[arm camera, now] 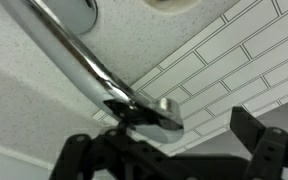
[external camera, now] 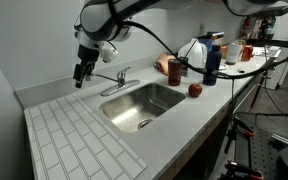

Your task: Move the tap nozzle to the right

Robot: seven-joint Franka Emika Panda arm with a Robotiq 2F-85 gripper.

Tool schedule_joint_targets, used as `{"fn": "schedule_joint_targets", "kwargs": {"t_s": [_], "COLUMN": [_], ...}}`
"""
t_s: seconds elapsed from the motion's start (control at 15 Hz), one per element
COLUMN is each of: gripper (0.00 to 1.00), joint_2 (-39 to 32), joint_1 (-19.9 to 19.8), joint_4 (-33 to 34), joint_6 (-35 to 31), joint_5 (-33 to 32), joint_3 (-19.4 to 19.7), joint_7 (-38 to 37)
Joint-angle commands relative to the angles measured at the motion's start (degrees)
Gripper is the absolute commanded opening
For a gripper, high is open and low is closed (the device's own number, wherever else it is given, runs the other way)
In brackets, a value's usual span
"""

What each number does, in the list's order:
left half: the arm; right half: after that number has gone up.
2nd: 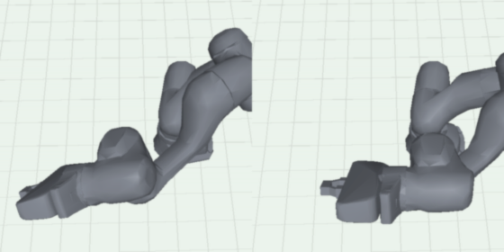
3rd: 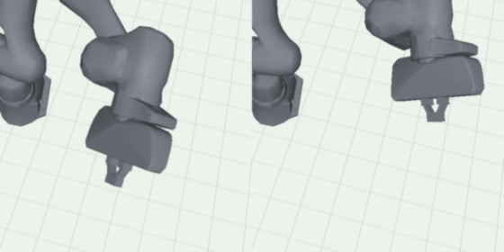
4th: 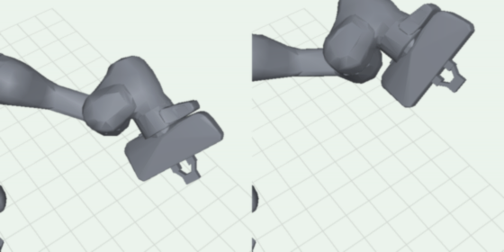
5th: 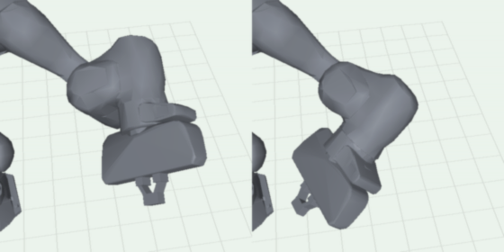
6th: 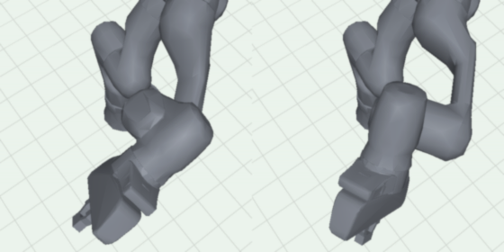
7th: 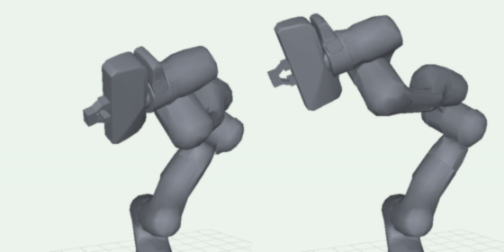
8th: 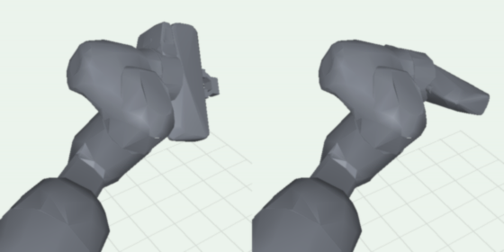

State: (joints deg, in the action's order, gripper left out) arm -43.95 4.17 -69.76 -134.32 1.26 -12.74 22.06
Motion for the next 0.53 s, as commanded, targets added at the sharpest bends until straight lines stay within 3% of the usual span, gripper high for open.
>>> {"fn": "schedule_joint_targets", "kwargs": {"t_s": [0.0,0.47], "gripper": [1.0,1.0], "joint_2": [3.1,7.7], "joint_1": [-0.9,-1.3], "joint_4": [-5.0,-13.0], "joint_6": [3.6,5.6], "joint_5": [2.5,2.3], "joint_3": [-0.5,0.6], "joint_7": [-0.9,-1.6]}}
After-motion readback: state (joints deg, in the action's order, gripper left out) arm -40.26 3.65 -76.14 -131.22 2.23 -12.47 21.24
